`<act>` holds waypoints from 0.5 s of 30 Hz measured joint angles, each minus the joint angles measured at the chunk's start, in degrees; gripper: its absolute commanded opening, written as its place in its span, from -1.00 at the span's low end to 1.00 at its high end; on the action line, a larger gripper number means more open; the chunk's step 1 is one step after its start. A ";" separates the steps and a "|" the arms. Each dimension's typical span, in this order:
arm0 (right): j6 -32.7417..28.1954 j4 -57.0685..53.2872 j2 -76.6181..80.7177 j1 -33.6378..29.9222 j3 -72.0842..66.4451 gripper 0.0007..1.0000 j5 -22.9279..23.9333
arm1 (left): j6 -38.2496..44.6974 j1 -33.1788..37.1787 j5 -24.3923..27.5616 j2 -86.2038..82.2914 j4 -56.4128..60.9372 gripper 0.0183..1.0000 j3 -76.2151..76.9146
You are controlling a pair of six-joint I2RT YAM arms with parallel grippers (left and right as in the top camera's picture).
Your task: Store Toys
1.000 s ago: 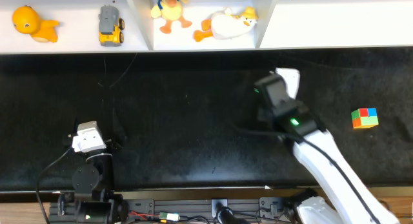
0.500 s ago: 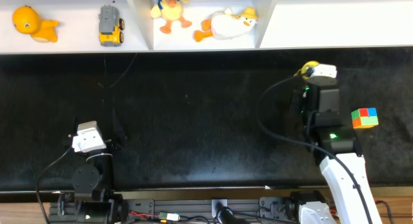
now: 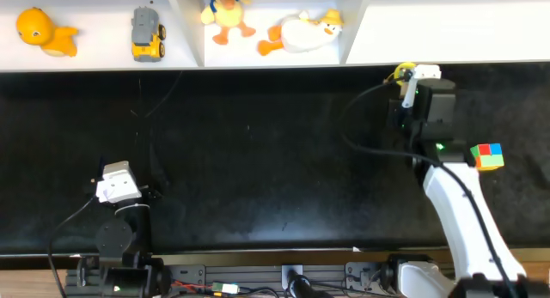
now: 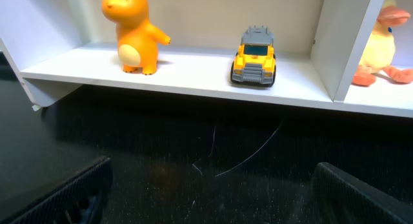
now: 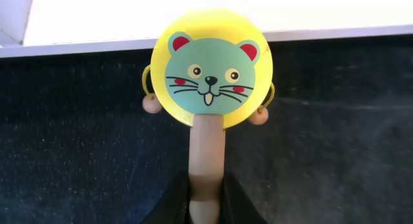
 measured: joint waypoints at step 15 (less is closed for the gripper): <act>-3.72 -0.15 14.86 0.00 18.99 -0.79 -2.73 | 0.00 0.00 0.00 0.00 0.00 1.00 0.00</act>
